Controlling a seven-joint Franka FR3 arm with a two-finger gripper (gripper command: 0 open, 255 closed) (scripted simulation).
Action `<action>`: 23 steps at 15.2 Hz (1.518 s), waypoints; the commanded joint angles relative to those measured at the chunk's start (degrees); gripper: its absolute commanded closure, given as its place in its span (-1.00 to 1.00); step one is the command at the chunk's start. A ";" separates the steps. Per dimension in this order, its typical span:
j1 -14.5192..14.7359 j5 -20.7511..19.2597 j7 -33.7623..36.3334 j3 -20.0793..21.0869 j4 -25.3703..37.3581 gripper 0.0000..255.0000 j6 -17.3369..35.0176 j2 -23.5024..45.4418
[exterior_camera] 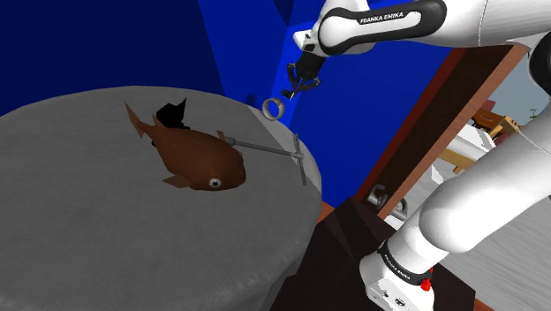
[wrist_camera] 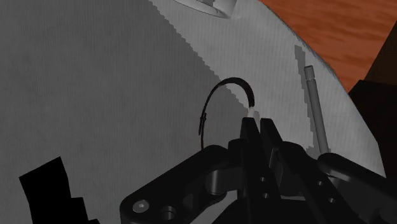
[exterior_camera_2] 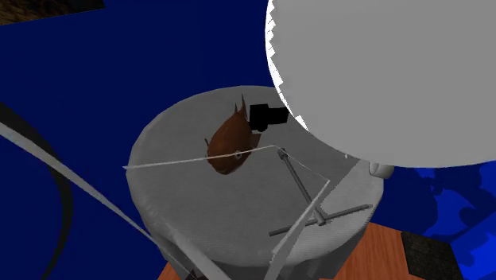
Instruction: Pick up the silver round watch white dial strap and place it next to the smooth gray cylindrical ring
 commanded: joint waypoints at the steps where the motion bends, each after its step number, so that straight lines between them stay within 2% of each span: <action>1: -1.10 0.81 -3.36 -1.75 1.99 1.00 0.00 1.80; 7: -4.64 4.18 -13.14 -6.32 9.44 1.00 -0.81 8.22; 23: -4.76 4.90 -13.61 -6.30 1.32 1.00 11.03 11.98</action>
